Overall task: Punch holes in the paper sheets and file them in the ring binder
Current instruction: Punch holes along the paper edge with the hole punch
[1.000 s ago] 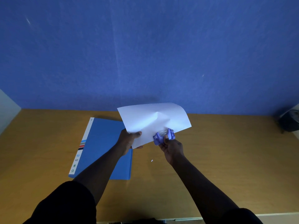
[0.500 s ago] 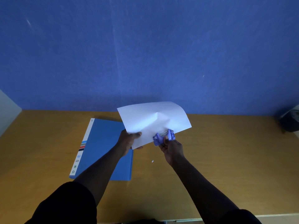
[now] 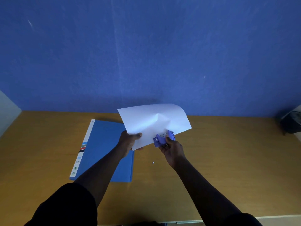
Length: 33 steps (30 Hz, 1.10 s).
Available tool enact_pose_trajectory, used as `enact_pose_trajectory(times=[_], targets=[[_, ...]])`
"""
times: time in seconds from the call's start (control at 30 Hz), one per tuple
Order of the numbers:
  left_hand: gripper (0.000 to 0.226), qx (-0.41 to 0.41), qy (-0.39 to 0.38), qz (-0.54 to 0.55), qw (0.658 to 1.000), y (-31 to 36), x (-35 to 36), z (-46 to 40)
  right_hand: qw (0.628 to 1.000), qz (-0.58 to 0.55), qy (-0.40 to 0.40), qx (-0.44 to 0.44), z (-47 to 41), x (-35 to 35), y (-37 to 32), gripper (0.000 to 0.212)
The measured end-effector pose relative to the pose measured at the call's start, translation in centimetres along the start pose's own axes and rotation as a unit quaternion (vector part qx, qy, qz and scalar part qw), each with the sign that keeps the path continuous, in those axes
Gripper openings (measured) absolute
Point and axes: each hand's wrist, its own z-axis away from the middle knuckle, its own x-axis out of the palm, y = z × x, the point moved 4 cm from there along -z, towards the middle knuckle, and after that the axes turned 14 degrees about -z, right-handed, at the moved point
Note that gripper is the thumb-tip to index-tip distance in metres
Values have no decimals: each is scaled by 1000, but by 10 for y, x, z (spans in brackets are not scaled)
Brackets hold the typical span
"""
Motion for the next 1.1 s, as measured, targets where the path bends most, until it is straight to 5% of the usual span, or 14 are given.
enact_pose_trajectory(times=[0.47, 0.73, 0.8, 0.93, 1.0, 1.1], targets=[[27, 18, 7, 28, 999, 5, -5, -1, 998, 49, -41, 2, -5, -13, -8, 29], [18, 48, 26, -62, 997, 12, -5, -1, 986, 167, 9, -19, -18, -48, -26, 20], [21, 67, 31, -105, 992, 14, -5, -4, 937, 338, 28, -86, -22, -59, -42, 19], [21, 70, 42, -148, 986, 18, 1, -6, 761, 628, 53, -153, -29, -72, -69, 56], [20, 70, 42, -157, 984, 19, 5, -5, 729, 664, 69, -149, -36, -80, -79, 63], [18, 65, 44, -169, 982, 18, 10, -6, 721, 674, 90, -130, -48, -93, -89, 43]])
